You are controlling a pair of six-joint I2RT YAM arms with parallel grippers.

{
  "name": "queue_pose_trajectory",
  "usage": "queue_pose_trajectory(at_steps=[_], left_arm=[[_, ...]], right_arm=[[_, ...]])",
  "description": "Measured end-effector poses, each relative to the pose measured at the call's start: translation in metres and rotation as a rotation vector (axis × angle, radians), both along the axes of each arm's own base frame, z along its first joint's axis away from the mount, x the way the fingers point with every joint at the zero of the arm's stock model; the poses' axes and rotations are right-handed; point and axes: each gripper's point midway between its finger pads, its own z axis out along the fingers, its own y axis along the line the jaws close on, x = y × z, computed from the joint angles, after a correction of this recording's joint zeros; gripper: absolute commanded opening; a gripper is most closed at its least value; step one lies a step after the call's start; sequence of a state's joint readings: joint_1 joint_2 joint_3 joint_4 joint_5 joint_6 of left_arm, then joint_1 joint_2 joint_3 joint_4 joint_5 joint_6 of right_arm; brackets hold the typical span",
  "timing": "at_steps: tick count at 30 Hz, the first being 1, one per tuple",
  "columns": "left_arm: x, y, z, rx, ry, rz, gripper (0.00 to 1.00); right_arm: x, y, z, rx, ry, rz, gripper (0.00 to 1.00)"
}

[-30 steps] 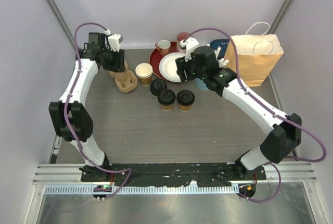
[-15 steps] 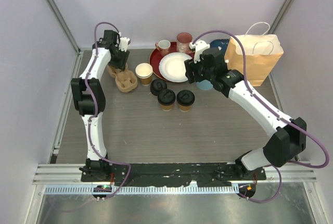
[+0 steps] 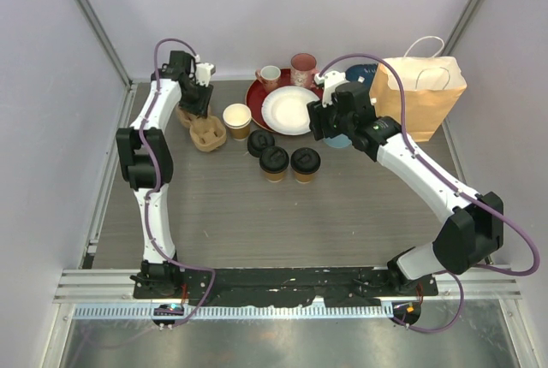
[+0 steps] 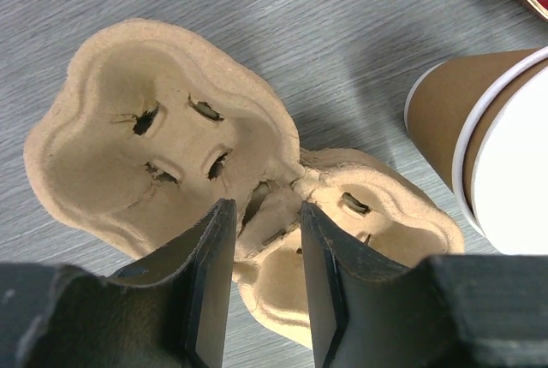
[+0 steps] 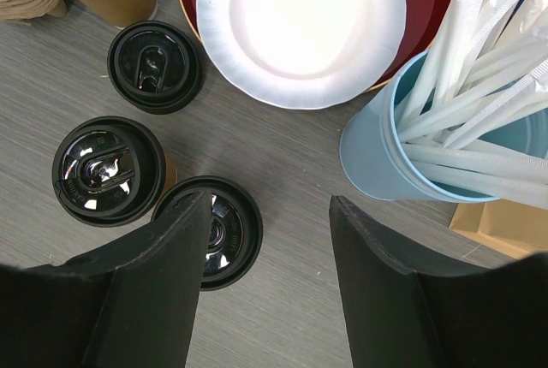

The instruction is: Pack the takeout coffee

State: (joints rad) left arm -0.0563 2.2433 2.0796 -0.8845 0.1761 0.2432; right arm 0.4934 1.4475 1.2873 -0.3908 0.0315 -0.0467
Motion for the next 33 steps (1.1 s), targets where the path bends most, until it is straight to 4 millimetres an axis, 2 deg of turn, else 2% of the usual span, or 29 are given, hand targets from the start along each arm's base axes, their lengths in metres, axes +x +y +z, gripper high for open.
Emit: queue_pose_trajectory(at_steps=[4,9,24,28,33], left_arm=[[-0.001,-0.001,-0.002,-0.006,0.007,-0.005,0.35],[-0.002,-0.001,-0.002,-0.006,0.007,-0.005,0.24],[-0.007,0.002,-0.004,-0.031,0.029,-0.029,0.38],[-0.011,0.004,-0.004,-0.048,0.036,-0.040,0.38],[-0.012,0.006,-0.004,-0.035,0.034,-0.053,0.31]], right_arm=[[0.000,0.000,-0.001,0.000,0.002,0.001,0.63],[-0.001,0.000,-0.001,0.001,0.003,0.004,0.63],[-0.002,0.001,-0.004,0.000,0.010,0.007,0.62],[-0.002,0.000,-0.005,-0.002,0.012,0.007,0.62],[-0.003,0.000,-0.005,-0.002,0.013,0.007,0.62]])
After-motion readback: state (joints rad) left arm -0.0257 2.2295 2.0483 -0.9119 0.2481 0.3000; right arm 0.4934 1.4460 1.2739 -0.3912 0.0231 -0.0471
